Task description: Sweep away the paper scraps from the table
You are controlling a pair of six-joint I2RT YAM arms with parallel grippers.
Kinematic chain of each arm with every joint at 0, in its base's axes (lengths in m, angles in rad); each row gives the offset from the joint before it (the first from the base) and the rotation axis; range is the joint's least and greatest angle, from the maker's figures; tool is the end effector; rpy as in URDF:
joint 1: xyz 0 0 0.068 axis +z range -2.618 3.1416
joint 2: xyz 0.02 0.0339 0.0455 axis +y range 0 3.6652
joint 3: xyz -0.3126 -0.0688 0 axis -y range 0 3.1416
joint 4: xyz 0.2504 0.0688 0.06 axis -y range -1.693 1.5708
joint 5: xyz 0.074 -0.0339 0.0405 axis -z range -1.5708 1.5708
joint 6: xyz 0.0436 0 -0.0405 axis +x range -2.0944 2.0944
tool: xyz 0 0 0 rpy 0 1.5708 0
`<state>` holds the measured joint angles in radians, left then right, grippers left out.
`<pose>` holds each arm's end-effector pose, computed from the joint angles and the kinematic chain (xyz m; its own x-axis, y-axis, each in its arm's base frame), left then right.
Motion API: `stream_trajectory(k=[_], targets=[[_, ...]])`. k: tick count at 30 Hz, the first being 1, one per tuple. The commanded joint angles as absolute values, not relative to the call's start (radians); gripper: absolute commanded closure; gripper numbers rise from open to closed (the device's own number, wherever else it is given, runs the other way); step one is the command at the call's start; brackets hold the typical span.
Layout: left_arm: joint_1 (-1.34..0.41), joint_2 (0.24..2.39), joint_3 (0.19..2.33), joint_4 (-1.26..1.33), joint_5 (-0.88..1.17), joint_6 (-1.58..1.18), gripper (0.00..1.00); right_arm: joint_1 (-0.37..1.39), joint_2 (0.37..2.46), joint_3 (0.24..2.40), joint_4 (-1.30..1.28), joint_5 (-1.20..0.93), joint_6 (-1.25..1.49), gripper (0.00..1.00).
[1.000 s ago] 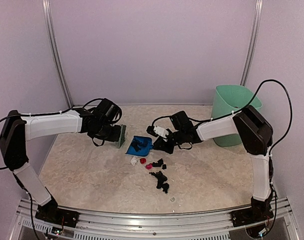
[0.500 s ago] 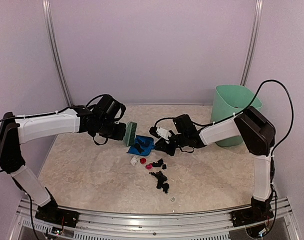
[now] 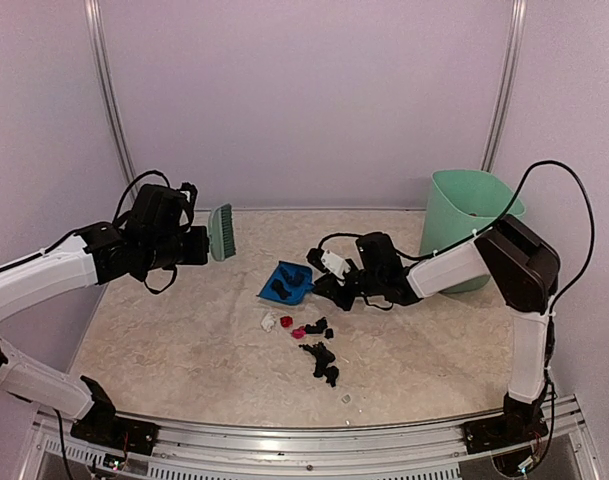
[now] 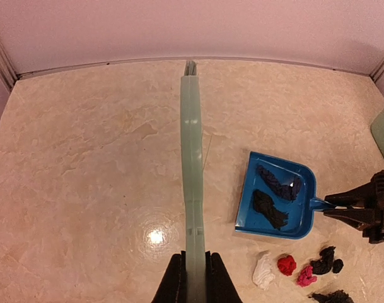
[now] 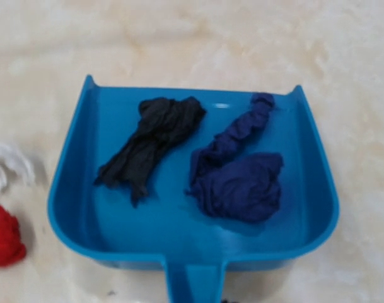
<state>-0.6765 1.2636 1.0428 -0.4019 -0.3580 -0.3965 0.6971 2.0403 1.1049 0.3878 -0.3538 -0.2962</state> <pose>0.2250 -0.1610 0.3482 -0.5602 -0.0141 -0.8282 0.1605 0.9791 -0.1252 0.3403 0.3046 0.1665 -0.1398 -0.4742 -0.8692 -0.9094 0.4087 -0.0767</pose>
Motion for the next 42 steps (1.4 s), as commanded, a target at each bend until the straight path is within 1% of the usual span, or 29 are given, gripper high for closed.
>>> stream_trajectory(k=[1,11,16,21,32,42], targets=[[-0.641,1.222,0.957,-0.294,-0.404,-0.417,1.0,0.692,1.953,1.079,0.506,-0.353,-0.213,1.0],[-0.614,1.166,0.868,-0.227,-0.417,-0.417,1.0,0.693,1.811,1.036,0.507,-0.301,-0.065,1.0],[-0.611,1.164,0.856,-0.215,-0.408,-0.413,1.0,0.693,1.679,0.994,0.474,-0.235,-0.004,1.0],[-0.611,1.163,0.853,-0.2,-0.379,-0.412,1.0,0.689,1.559,0.98,0.383,-0.131,0.064,1.0],[-0.623,1.193,0.845,-0.134,-0.309,-0.428,1.0,0.601,1.319,0.939,0.24,-0.023,0.158,1.0],[-0.676,1.234,0.864,-0.105,-0.316,-0.425,1.0,0.467,1.148,0.909,0.143,-0.022,0.241,1.0]])
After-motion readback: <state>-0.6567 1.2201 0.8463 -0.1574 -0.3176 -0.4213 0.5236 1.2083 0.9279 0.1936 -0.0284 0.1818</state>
